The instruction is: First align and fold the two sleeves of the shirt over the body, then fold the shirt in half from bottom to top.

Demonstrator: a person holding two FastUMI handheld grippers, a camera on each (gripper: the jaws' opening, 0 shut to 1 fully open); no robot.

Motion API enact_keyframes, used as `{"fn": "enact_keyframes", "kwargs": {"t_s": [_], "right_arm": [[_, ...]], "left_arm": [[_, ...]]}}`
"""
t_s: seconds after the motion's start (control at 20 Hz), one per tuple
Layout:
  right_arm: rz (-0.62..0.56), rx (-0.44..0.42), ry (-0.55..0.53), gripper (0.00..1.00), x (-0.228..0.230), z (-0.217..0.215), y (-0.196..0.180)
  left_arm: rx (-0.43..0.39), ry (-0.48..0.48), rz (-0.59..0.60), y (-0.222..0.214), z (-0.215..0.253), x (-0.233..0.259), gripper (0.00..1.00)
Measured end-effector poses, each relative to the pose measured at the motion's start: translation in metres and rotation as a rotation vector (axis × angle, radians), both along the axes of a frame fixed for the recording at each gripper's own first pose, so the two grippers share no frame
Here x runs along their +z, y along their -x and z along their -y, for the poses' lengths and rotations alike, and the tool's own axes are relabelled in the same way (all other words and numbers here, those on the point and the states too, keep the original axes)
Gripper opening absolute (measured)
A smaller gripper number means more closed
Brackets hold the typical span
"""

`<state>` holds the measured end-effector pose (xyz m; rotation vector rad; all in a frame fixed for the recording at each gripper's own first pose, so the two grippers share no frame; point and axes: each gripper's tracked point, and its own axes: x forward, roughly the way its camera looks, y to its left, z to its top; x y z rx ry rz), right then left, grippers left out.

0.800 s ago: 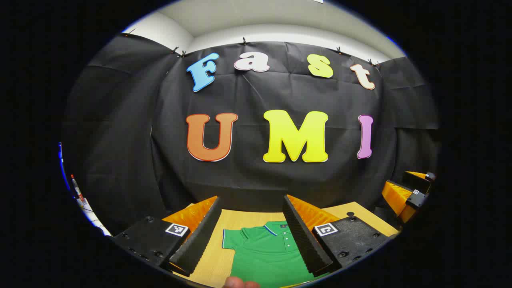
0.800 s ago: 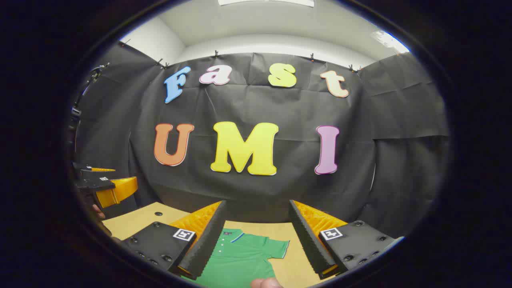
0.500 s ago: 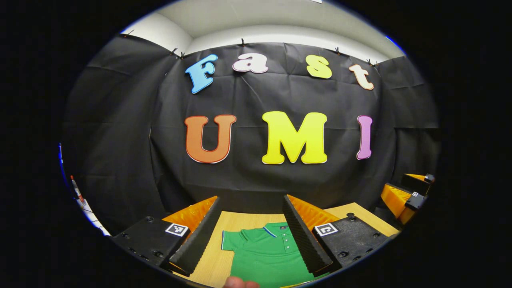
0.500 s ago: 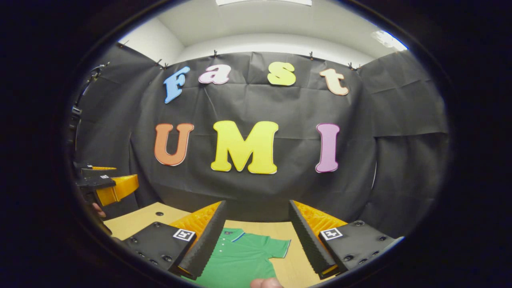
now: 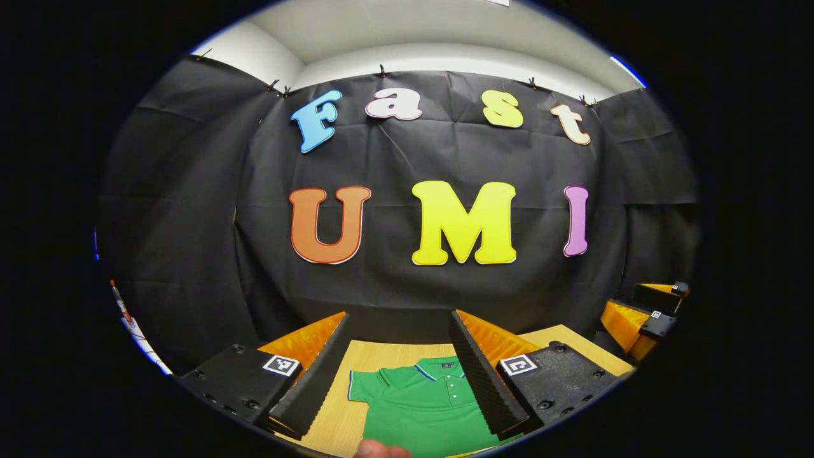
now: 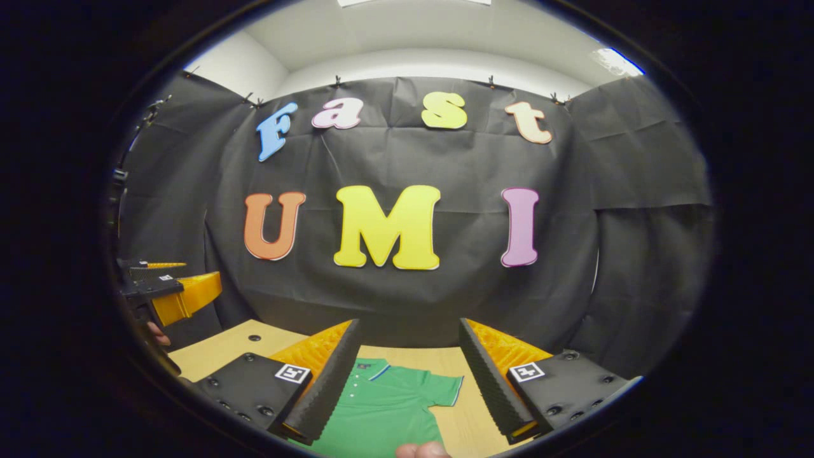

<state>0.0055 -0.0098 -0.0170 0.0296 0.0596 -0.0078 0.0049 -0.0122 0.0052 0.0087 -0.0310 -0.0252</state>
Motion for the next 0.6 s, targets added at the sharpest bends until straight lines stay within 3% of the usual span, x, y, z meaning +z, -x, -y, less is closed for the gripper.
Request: {"fn": "enact_keyframes", "kwargs": {"t_s": [0.6], "right_arm": [[-0.099, 0.01, -0.013, 0.94, -0.031, 0.039, -0.012]], "left_arm": [[-0.02, 0.006, -0.029, -0.003, 0.026, -0.014, 0.98]]}}
